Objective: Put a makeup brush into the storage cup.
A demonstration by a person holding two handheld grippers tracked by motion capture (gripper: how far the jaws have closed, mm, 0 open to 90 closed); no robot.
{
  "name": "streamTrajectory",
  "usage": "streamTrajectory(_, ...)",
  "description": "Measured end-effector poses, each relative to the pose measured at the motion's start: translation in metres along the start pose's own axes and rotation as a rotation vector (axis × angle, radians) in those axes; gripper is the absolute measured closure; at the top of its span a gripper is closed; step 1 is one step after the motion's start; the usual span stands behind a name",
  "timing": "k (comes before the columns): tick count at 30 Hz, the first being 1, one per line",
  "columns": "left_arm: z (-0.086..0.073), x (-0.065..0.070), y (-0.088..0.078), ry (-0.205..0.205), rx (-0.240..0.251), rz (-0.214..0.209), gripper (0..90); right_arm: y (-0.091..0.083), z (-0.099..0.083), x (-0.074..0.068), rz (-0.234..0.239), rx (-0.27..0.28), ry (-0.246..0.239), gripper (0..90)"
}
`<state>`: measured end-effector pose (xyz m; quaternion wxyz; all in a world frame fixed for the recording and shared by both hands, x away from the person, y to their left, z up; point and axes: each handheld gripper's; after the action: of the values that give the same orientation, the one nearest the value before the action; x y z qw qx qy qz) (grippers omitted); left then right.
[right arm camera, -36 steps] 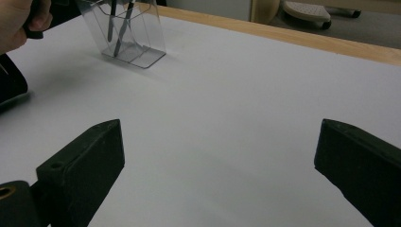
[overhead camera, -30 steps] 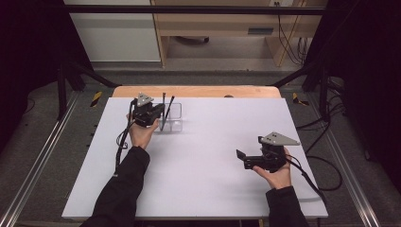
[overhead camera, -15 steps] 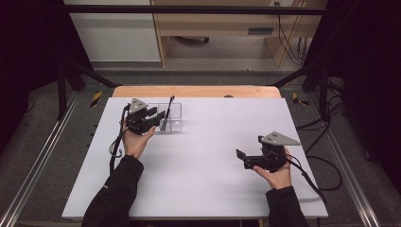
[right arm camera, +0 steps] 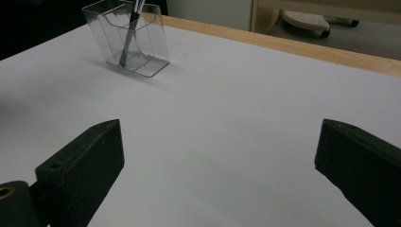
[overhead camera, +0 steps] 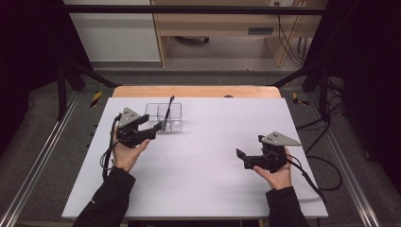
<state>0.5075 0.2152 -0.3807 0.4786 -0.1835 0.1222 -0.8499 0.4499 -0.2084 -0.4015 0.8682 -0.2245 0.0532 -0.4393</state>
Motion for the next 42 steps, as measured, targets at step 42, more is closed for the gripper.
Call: streamTrajectory(42,-0.063,-0.008,-0.053,-0.027,-0.044,-0.002,7.7,-0.008,-0.002,0.003,-0.012,0.012,0.005,2.6)
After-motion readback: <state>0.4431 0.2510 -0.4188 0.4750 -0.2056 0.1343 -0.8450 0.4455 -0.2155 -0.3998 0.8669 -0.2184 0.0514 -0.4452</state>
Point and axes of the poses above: each handheld gripper's, and its own axes: y roughly forward along the jaws, z roughly out of its top, x roughly to its right, and after that the axes turned 11 degrees about -y, right-handed
